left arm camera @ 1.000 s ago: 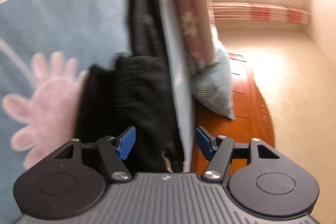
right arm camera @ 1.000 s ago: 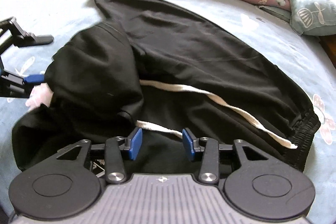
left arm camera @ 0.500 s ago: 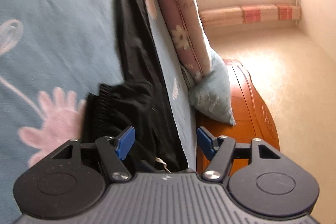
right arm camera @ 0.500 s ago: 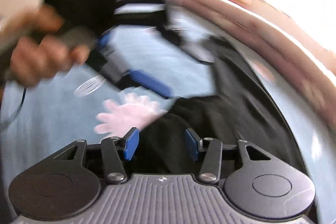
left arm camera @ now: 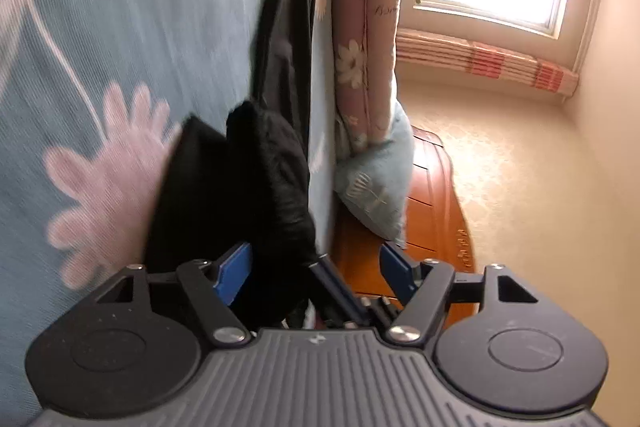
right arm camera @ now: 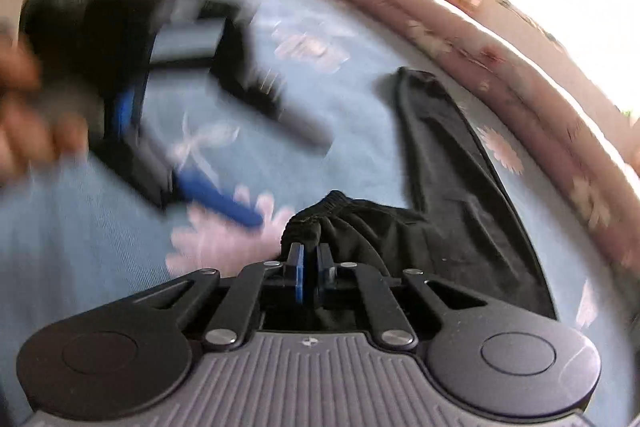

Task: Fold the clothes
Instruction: 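Grasp the black trouser leg cuff with the left gripper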

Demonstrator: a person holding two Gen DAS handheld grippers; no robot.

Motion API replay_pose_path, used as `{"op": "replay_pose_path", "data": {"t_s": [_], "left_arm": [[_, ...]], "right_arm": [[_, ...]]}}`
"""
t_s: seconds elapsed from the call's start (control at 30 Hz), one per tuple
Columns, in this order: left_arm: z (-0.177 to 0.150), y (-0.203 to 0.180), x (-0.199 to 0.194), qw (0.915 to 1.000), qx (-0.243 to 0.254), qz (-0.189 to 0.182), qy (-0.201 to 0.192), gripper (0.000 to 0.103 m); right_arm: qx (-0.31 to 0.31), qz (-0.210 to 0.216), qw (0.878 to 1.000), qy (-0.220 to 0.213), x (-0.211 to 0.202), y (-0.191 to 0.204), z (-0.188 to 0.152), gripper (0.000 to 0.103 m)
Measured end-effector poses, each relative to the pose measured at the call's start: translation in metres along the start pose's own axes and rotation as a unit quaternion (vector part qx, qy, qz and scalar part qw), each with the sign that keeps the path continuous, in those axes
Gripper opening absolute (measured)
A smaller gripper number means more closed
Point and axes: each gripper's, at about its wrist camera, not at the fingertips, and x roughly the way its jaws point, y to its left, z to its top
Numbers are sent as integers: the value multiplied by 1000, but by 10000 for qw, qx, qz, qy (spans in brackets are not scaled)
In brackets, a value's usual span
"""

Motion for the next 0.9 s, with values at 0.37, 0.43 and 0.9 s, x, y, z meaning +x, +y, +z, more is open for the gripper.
{"op": "replay_pose_path", "data": {"t_s": [0.37, 0.43, 0.9], "left_arm": [[17, 25, 51, 9986, -382, -292, -212, 70], [18, 18, 46, 9992, -66, -131, -380, 39], [32, -49, -5, 9689, 1832, 1418, -870, 13]], "right_arm": [[1100, 395, 9931, -34, -13, -14, 0, 10], [1116, 369, 9931, -14, -14, -12, -2, 16], [1698, -456, 9839, 324, -34, -39, -49, 54]]}}
